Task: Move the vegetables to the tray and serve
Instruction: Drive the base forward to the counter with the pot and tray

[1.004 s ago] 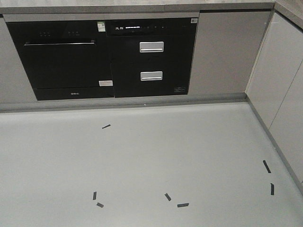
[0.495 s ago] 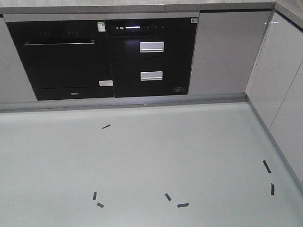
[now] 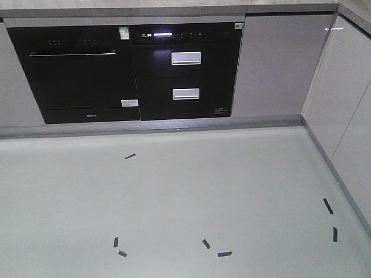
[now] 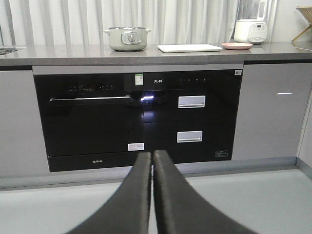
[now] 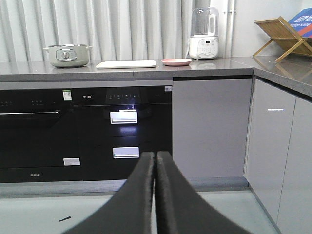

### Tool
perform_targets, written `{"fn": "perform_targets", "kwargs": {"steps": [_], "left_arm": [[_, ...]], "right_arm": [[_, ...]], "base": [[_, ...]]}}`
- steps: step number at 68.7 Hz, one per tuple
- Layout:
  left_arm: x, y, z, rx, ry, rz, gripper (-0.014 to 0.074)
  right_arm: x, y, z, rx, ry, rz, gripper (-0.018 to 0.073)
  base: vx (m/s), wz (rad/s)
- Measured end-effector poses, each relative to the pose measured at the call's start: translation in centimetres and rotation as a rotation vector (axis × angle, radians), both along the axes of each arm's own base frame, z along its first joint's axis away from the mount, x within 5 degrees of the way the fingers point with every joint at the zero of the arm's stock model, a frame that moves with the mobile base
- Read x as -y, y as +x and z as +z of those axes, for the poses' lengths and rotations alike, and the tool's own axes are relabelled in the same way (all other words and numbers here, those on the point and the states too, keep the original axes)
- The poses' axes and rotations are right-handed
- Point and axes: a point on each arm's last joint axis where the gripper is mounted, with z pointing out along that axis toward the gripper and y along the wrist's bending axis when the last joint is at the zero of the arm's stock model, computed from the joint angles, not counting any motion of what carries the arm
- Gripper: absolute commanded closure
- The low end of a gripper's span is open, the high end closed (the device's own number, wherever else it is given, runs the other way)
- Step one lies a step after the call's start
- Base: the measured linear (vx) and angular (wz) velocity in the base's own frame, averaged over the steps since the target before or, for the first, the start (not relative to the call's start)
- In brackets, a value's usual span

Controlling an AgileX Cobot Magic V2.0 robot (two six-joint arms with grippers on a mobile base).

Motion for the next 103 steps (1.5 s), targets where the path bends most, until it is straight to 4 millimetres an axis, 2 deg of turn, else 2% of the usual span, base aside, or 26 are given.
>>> {"fn": "perform_targets", "kwargs": {"steps": [103], "left_arm": [[0.0,0.0,0.0,0.0,0.0,0.0,0.0602]], "right_arm": [[0.0,0.0,0.0,0.0,0.0,0.0,0.0565]], "base": [[0.11,0.01]]}}
